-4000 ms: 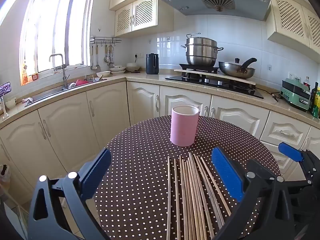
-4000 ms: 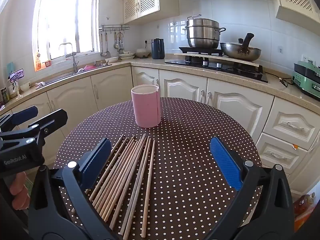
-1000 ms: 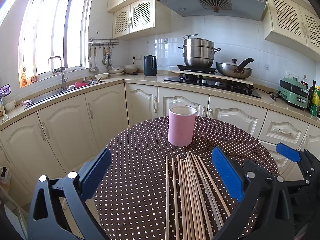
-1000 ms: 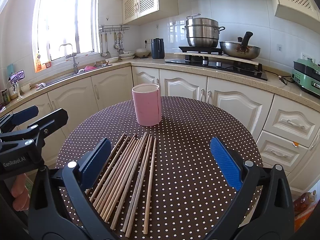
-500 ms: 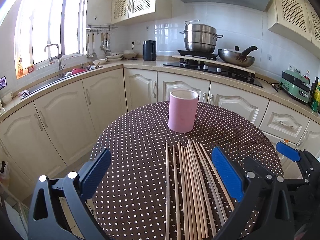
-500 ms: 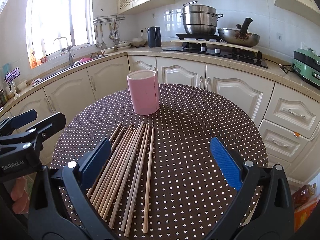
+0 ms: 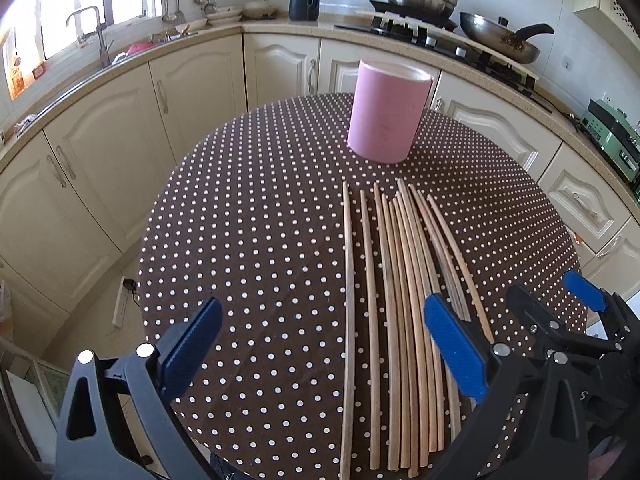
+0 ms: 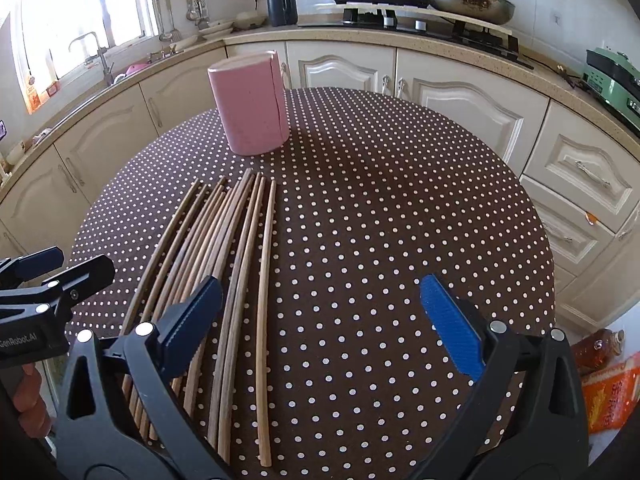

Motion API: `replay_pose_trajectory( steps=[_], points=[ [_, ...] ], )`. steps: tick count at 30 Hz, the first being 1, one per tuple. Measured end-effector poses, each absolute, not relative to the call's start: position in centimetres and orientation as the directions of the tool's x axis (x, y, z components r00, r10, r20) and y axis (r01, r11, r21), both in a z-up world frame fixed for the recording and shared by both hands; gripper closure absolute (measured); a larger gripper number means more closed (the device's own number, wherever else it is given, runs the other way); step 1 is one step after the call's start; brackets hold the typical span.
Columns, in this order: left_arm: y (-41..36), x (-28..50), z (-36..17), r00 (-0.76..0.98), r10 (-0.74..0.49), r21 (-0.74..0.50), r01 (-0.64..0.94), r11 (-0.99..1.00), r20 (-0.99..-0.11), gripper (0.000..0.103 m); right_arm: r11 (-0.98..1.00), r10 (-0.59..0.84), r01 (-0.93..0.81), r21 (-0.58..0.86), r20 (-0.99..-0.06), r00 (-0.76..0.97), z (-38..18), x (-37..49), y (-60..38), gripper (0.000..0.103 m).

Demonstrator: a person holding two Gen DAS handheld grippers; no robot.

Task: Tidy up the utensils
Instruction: 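Lower the right gripper onto one wooden chopstick and close on it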

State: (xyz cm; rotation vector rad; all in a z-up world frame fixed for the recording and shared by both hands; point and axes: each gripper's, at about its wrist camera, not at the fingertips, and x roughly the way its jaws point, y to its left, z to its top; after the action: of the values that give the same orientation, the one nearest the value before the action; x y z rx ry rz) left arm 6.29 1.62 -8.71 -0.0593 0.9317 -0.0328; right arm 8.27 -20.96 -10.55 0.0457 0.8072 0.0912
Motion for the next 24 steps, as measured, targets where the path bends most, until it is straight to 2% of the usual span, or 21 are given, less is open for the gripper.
replay_pose_trajectory(
  steps=[9,24],
  points=[
    [2.3,8.1,-11.9,0.452,-0.062,-0.08,-0.022,0.997,-0.89,0.004,0.999,0.051,-0.029,0.042,-0.791,0.61,-12.9,9.9,-20.9,0.006],
    [2.5,9.8,-13.0,0.361,-0.051,-0.065,-0.028,0.997,-0.931,0.004,0.999,0.024,-0.038,0.003,-0.822,0.568,-14.4,12.0,-20.1,0.006]
  ],
)
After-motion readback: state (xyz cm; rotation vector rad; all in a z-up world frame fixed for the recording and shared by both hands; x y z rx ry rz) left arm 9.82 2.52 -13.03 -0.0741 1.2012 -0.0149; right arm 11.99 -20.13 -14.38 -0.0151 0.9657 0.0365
